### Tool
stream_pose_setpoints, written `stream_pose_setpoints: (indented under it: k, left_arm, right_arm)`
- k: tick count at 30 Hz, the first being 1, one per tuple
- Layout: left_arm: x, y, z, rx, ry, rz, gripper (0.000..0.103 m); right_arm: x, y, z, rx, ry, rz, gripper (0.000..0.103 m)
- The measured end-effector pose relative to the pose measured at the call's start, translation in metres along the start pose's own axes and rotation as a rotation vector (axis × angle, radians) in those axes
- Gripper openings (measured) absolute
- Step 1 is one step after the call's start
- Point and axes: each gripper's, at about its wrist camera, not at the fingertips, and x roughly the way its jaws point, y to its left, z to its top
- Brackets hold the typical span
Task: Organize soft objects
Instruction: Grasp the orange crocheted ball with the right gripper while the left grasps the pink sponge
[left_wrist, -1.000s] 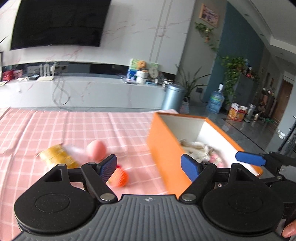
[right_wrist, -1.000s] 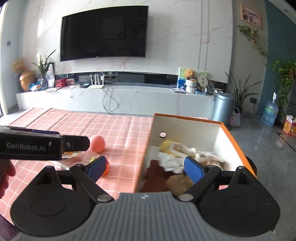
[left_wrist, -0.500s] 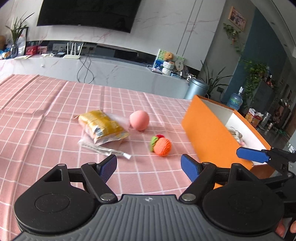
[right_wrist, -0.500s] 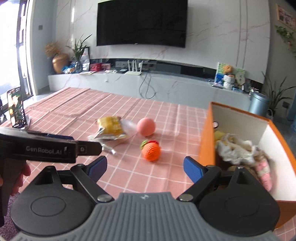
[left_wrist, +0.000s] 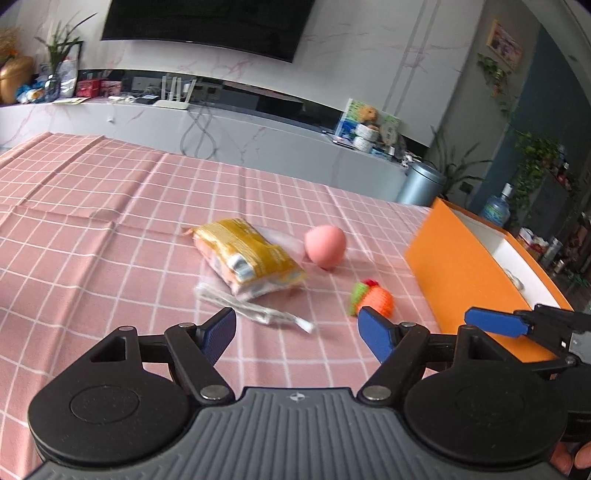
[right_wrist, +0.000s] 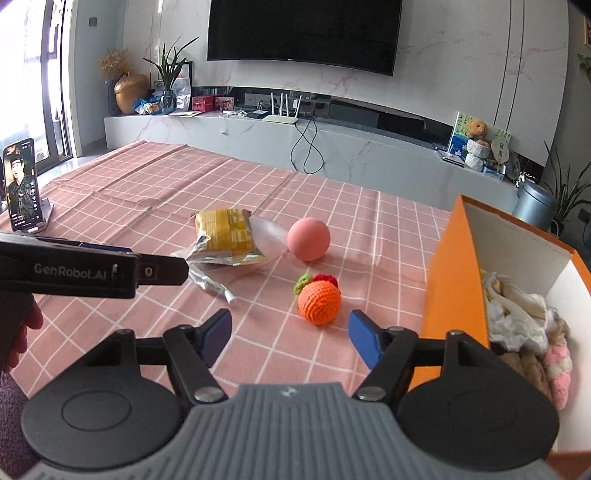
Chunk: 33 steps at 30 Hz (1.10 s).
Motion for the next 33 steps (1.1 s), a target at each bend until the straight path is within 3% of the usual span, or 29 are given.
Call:
stream_pose_setpoints:
  k: [9,11,18,21,27,33]
  left_arm:
    - [0.021,0.014,0.028,-0.013,-0.005,0.035,0.087]
    - [0.027,0.013,0.033,-0.005,-0.003,0.029,0.087]
    - [0.048,0.004,0.042,0.068,0.018,0.007,0.086]
    - [0.056,0.001,0.045,0.082,0.028,-0.003,0.086]
    - [0.071,-0.004,0.049,0.117,0.045,-0.02,0.083]
    - [0.085,-0.011,0.057,0.167,0.047,-0.054,0.082]
  right_arm:
    - [0.058,-0.005,0.027,0.003,0.066,-0.047,0.065]
    - [0.072,-0.009,0.029,0.007,0.097,-0.054,0.058]
    - [0.102,-0.015,0.029,0.01,0.164,-0.057,0.053]
    - [0.111,-0.017,0.028,0.017,0.185,-0.056,0.043]
    - [0.115,-0.022,0.031,0.033,0.171,-0.058,0.04]
    - [0.11,-0.03,0.042,0.07,0.112,-0.133,0.04]
